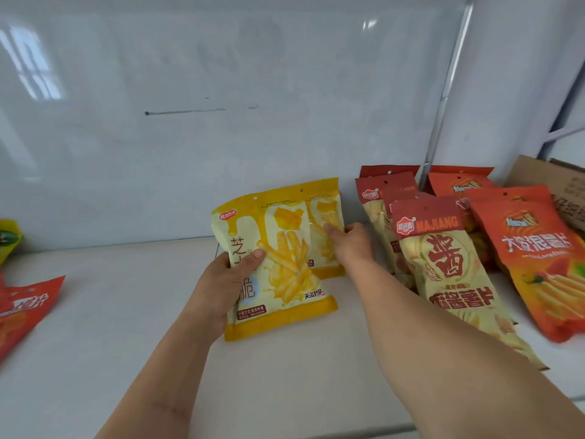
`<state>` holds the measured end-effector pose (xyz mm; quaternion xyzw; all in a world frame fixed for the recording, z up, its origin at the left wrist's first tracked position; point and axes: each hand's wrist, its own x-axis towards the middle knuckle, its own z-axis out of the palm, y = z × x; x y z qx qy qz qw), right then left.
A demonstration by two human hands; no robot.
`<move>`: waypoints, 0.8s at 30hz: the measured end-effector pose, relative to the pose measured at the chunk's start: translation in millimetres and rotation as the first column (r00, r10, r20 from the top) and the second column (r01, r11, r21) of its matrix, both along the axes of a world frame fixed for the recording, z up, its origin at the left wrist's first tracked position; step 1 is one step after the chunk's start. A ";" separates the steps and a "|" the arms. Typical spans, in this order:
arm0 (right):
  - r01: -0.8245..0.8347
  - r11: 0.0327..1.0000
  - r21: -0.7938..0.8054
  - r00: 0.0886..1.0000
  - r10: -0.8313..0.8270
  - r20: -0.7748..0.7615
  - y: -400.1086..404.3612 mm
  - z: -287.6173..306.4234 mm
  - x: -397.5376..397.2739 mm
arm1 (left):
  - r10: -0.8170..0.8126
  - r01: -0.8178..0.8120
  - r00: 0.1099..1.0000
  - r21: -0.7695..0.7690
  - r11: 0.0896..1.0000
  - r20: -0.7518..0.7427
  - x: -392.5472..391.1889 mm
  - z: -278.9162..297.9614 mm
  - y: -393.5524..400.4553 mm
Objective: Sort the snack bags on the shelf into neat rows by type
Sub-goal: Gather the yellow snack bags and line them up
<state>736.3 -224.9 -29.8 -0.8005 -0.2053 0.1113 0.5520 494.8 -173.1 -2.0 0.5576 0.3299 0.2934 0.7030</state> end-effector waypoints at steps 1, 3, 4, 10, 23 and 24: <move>0.014 1.000 0.009 1.000 -0.014 0.001 -1.0 0.3 -0.1 | 0.010 -0.010 1.000 0.006 1.000 -0.016 5.6 -2.2 -1.6; 0.032 0.999 0.035 0.999 -0.032 0.001 -5.9 2.6 -2.2 | 0.033 -0.032 0.998 0.028 0.999 -0.058 16.8 -7.0 -4.9; 0.031 0.999 0.043 1.000 -0.031 0.002 -8.7 3.6 -3.4 | 0.042 -0.039 0.996 0.046 0.998 -0.078 22.3 -9.3 -6.6; 0.006 0.998 0.065 1.000 -0.008 0.025 -23.8 4.4 -7.1 | 0.199 -0.143 0.960 0.265 0.954 -0.198 55.9 -20.8 -13.4; -0.049 0.996 0.078 0.996 0.042 0.084 -41.0 -6.6 -2.3 | 0.290 -0.106 0.895 0.469 0.877 -0.339 102.7 -32.3 -15.0; -0.042 0.996 0.077 0.996 0.036 0.086 -41.3 -6.7 -1.8 | 0.294 -0.106 0.893 0.474 0.874 -0.342 104.4 -32.7 -14.9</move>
